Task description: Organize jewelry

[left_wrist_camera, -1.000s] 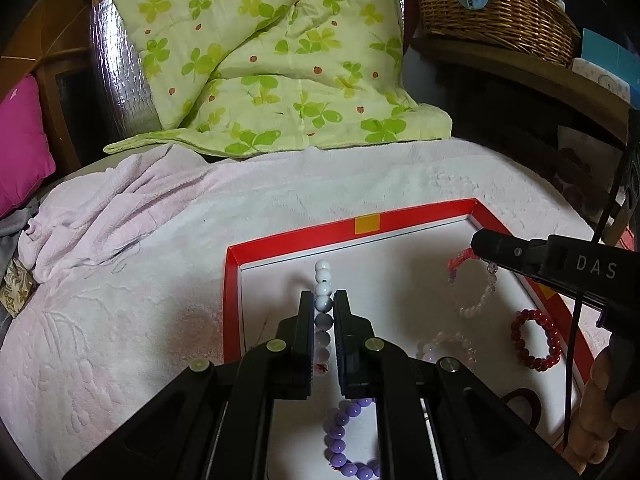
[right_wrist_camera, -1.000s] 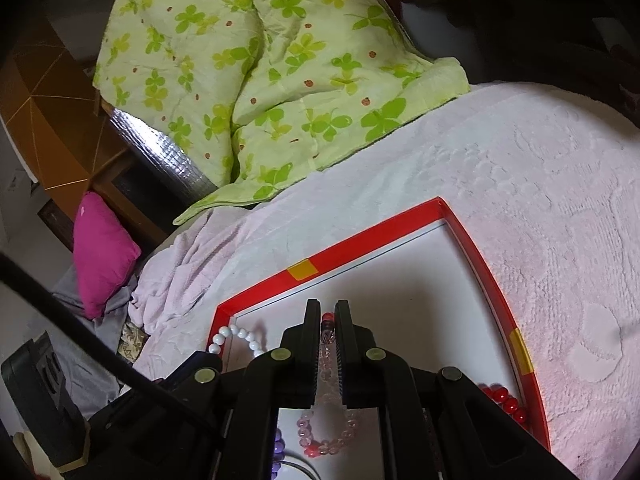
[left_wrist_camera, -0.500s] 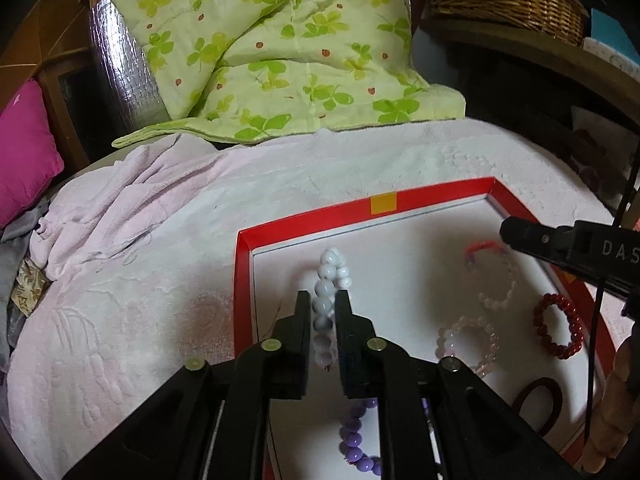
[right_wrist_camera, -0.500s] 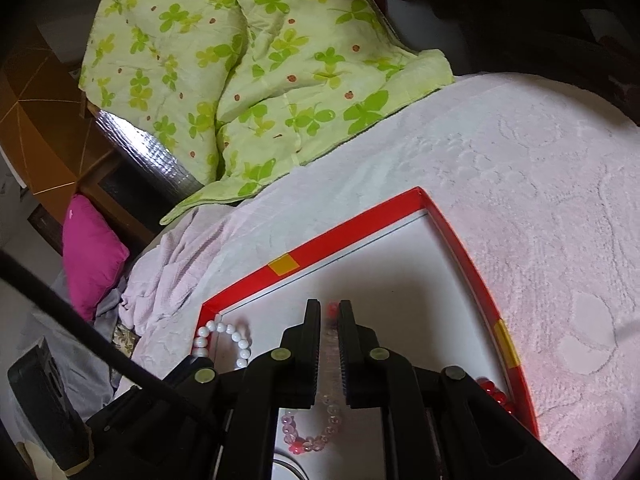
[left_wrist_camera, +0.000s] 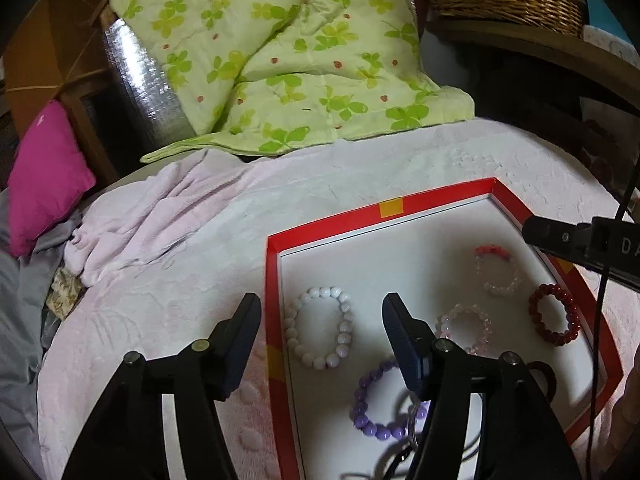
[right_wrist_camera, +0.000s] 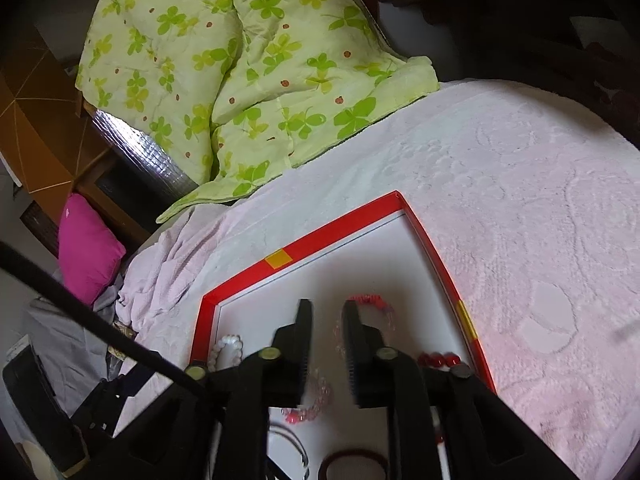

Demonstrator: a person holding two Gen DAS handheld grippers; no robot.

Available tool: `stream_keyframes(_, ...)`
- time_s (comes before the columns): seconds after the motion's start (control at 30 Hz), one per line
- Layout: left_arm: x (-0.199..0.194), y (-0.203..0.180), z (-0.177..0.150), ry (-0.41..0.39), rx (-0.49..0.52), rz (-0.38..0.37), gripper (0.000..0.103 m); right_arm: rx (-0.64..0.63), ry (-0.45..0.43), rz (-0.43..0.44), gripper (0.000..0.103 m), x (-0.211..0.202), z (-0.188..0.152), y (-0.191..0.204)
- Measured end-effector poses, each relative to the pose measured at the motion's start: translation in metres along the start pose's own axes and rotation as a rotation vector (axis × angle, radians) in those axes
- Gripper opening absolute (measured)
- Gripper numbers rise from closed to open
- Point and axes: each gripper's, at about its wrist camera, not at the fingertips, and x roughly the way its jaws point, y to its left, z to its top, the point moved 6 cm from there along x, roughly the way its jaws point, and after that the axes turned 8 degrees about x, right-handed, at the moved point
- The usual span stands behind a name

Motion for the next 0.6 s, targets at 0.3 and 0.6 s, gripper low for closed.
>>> stream_keyframes(0.3,-0.032,0.002,-0.017,0.009,-0.036,0.014,0.074,-0.078,-0.008,-0.046,0.052,-0.030,-0.019,0.007)
stream_keyframes(0.6,-0.066,0.011,-0.030,0.009,-0.043,0.033,0.074,-0.115,-0.034,-0.057,0.052,-0.063,-0.030,0.014)
